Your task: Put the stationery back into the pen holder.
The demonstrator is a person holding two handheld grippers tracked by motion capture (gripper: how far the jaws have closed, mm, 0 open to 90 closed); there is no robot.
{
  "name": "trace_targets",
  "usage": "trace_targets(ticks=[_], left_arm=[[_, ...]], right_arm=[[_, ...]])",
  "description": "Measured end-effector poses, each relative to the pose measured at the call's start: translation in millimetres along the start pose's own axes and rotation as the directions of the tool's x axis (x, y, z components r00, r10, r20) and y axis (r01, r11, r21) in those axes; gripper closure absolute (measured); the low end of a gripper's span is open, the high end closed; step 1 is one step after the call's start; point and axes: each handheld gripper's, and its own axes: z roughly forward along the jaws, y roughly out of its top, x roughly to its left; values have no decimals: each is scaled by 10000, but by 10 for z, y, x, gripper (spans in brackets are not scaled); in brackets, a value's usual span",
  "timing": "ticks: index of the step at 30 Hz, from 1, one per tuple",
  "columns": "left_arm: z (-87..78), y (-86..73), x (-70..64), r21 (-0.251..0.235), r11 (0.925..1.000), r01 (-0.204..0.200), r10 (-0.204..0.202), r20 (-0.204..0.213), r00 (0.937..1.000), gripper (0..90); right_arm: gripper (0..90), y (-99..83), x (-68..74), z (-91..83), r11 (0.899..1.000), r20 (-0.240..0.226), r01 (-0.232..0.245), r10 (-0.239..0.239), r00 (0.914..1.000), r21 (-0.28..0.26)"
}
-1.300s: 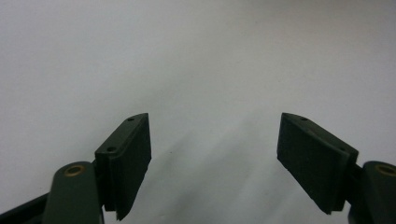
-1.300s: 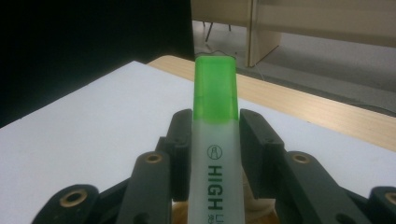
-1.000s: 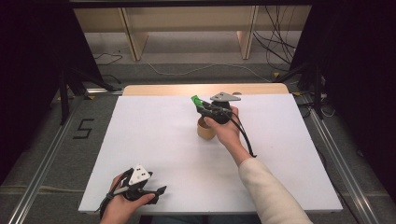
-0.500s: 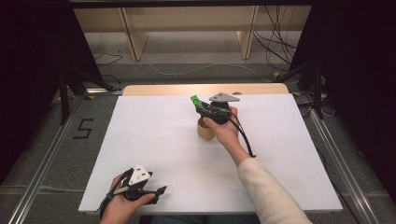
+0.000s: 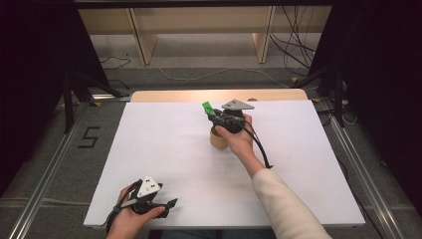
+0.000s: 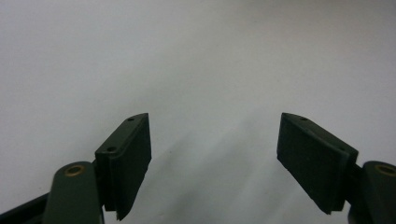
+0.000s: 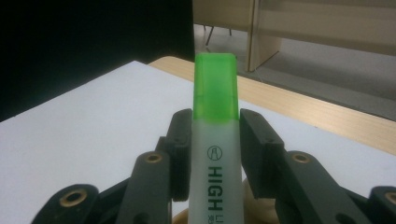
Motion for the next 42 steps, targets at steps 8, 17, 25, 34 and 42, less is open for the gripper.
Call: trace_targets(ticks=[8, 17, 25, 34, 42], left_arm=[[6, -2, -8, -33, 10000, 83, -83, 42, 10000, 263], [7, -2, -8, -30, 10000, 81, -81, 55, 10000, 263], [3, -2, -3, 41, 10000, 3, -3, 64, 10000, 263], [5, -3, -4, 54, 10000, 8, -9, 94, 10000, 264], [4, -4, -7, 64, 10000, 3, -4, 98, 10000, 264]], right_arm=[[666, -19, 4, 2, 9999, 39, 134, -134, 9999, 4], [666, -47, 0, -11, 9995, 78, 312, -312, 9995, 25], [666, -83, 15, -22, 9989, 94, 474, -474, 9988, -6], [667, -94, 53, -62, 9967, 122, 817, -817, 9966, -6], [666, -132, 88, -108, 9938, 191, 1112, -1111, 9936, -63]])
